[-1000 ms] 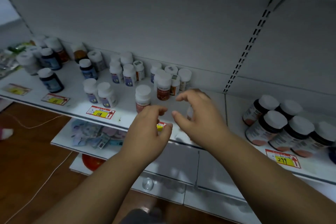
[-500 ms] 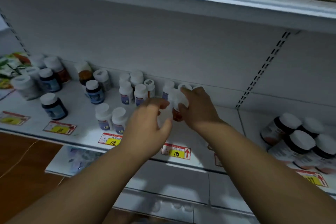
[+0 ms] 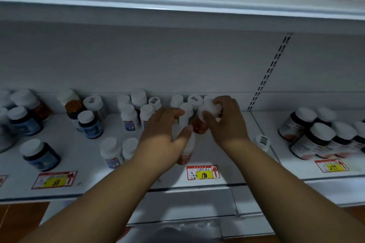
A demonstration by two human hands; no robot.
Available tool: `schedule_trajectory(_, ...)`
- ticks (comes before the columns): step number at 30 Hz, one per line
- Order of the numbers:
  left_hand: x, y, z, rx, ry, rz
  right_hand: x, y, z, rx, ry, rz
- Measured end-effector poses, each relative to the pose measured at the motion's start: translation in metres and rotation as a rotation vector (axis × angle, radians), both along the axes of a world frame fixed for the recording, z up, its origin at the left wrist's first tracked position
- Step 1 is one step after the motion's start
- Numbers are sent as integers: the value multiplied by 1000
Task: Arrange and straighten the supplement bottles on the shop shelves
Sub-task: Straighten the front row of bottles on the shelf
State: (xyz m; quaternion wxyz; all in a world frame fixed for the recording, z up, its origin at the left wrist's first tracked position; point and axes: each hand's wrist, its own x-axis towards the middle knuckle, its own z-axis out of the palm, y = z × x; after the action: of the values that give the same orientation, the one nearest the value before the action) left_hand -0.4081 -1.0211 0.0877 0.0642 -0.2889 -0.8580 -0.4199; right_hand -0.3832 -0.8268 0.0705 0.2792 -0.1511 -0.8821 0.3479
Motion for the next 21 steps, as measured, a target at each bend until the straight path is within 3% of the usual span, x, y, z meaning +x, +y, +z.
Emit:
schedule_trajectory(4, 6, 10, 16, 136, -152, -111, 22, -2, 43, -288, 217, -19)
schedule_trajectory(11, 26, 27, 31, 181, -283, -302, 43, -16, 77, -821, 242, 226)
schedule_trajectory(16, 25, 21, 24, 139, -146, -272, 49, -5, 66, -626, 177, 202)
schedule_trajectory(21, 15, 6, 7, 127, -59, -124, 57, 5, 42, -247, -105, 146)
